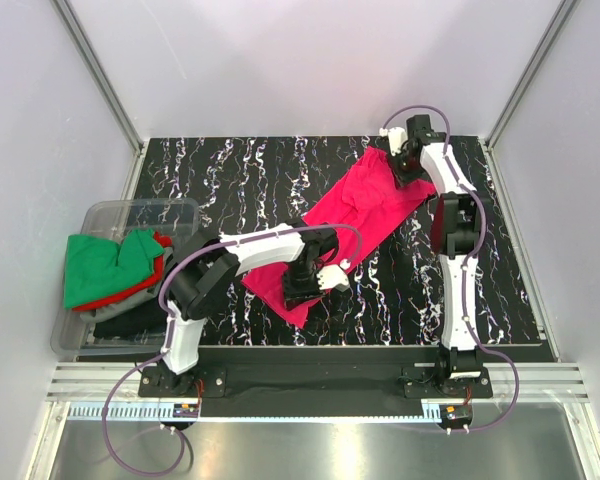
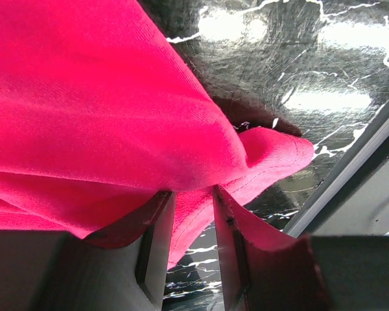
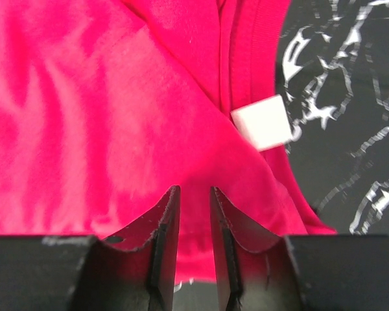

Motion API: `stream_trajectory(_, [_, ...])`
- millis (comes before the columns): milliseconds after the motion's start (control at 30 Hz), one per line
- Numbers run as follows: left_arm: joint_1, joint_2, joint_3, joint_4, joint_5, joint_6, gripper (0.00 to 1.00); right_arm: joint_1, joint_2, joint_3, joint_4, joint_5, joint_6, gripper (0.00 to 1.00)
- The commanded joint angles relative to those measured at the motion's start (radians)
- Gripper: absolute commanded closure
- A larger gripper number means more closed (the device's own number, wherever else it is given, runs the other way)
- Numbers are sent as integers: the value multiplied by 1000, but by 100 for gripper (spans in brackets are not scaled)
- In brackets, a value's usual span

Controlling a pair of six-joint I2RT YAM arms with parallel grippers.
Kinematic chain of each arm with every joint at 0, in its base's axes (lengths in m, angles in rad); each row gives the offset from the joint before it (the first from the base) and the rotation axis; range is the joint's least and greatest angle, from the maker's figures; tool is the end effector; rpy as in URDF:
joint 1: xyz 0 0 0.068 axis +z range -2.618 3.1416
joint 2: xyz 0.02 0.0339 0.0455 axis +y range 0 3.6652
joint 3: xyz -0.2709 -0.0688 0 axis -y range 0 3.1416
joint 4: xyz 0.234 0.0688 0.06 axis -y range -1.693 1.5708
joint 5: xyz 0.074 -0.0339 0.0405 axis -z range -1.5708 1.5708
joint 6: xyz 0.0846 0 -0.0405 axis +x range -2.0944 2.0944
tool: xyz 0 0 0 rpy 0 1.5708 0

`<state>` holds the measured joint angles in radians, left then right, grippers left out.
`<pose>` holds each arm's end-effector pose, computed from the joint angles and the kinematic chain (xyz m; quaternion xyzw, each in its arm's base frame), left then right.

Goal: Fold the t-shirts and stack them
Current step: Fold the tshirt

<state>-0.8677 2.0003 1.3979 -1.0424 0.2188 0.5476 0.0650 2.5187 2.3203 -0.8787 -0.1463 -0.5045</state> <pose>0.2110 -0.2774 0.1205 -0.6427 -0.7575 0.1019 0.0537 0.5540 0.0484 0.1454 -0.2888 0.9231 0.0160 0.2533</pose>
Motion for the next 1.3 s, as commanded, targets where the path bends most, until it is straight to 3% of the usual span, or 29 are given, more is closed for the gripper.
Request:
stream_trajectory(0, [-1, 17, -23, 51, 19, -9, 64, 12, 54, 59, 6, 31, -17, 68])
stream_trajectory(500, [-2, -25, -100, 41, -61, 80, 64, 61, 273, 373, 23, 116, -109, 68])
stream_trajectory(800, [-7, -84, 127, -57, -81, 48, 62, 91, 215, 399, 75, 142, -112, 67])
stream_trajectory(1000, [-14, -123, 202, -111, -96, 51, 62, 87, -1, 292, 99, 123, -34, 62])
stream_trajectory(1267, [-22, -88, 58, -3, -50, 22, 62, 88, -166, 12, 101, -21, 158, 60])
